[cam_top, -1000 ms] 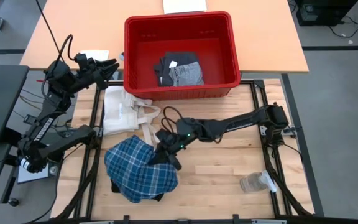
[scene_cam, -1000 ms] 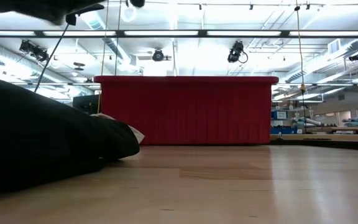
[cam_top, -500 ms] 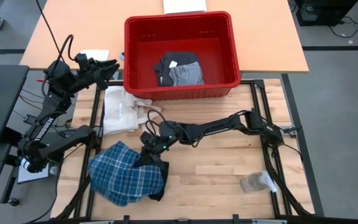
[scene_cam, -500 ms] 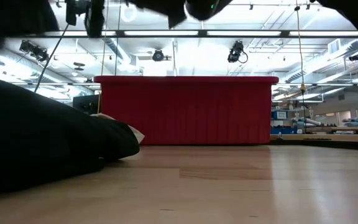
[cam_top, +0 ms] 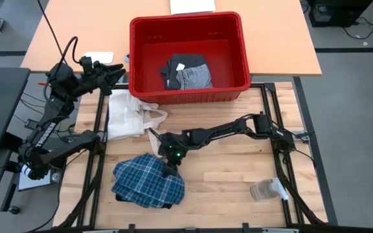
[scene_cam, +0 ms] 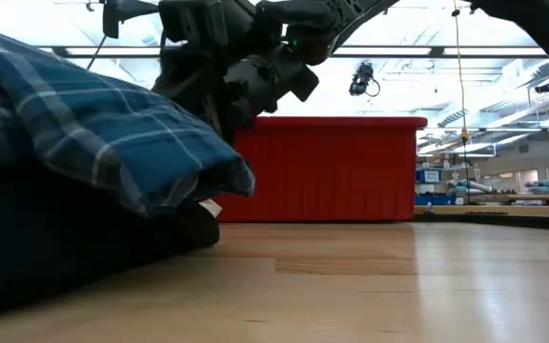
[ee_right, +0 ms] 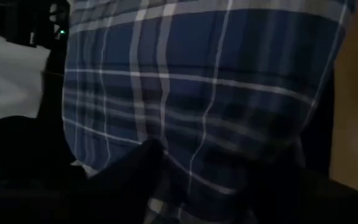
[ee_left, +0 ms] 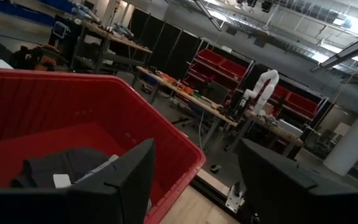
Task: Fold laundry
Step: Remove the blue polo shirt from the red bin, then remove the gray shirt from the red bin
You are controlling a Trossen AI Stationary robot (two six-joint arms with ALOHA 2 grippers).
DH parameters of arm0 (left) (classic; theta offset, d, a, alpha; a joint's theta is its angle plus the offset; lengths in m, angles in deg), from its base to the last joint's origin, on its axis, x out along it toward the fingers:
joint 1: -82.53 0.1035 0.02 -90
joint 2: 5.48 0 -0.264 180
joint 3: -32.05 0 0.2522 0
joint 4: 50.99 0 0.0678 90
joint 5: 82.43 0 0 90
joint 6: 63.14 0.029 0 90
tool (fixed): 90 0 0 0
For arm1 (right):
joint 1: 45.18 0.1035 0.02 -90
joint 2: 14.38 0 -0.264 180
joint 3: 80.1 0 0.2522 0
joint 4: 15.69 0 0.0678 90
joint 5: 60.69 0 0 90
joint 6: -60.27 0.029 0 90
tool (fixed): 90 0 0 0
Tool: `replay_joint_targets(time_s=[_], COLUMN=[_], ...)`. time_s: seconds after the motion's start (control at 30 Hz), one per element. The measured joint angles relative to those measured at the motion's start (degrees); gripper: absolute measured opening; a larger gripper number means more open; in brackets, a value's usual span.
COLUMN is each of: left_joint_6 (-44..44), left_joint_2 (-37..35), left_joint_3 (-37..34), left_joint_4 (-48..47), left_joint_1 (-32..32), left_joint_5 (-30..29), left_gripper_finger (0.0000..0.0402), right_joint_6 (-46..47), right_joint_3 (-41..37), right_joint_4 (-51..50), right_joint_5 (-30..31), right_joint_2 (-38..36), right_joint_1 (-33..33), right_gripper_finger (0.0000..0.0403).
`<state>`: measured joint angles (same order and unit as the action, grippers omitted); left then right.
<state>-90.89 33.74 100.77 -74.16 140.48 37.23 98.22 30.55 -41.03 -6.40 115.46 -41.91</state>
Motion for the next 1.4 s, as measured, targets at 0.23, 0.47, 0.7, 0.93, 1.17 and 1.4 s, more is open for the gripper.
replay_joint_targets(time_s=[0.23,0.47,0.7,0.93,1.17,1.4], left_joint_6=[-0.9,-3.0,-7.0,-14.6,-13.0,-5.2], left_joint_2=[0.0,0.4,1.7,9.1,18.6,29.9], left_joint_3=[0.0,0.0,0.1,0.1,0.5,9.9], left_joint_4=[-0.2,-0.8,-1.0,-1.5,7.6,5.9], left_joint_1=[0.0,-0.1,-0.5,-6.4,-11.5,-9.8], left_joint_5=[0.0,0.1,0.1,-1.1,-4.6,-3.5], left_gripper_finger=[0.0233,0.0233,0.0233,0.0233,0.0233,0.0233], right_joint_6=[2.8,-1.4,-4.5,-8.7,-14.1,-13.3], right_joint_3=[1.5,1.6,1.6,1.6,1.7,1.6], right_joint_4=[-6.4,-14.8,-20.0,-21.1,-20.1,-17.7], right_joint_5=[-3.4,1.4,15.0,22.0,25.1,33.6], right_joint_2=[-2.6,-12.0,-24.3,-34.3,-37.7,-37.3], right_joint_1=[-1.2,-1.6,-4.2,-7.4,-12.5,-16.1], right_gripper_finger=[0.0331,0.0329,0.0314,0.0312,0.0311,0.0311])
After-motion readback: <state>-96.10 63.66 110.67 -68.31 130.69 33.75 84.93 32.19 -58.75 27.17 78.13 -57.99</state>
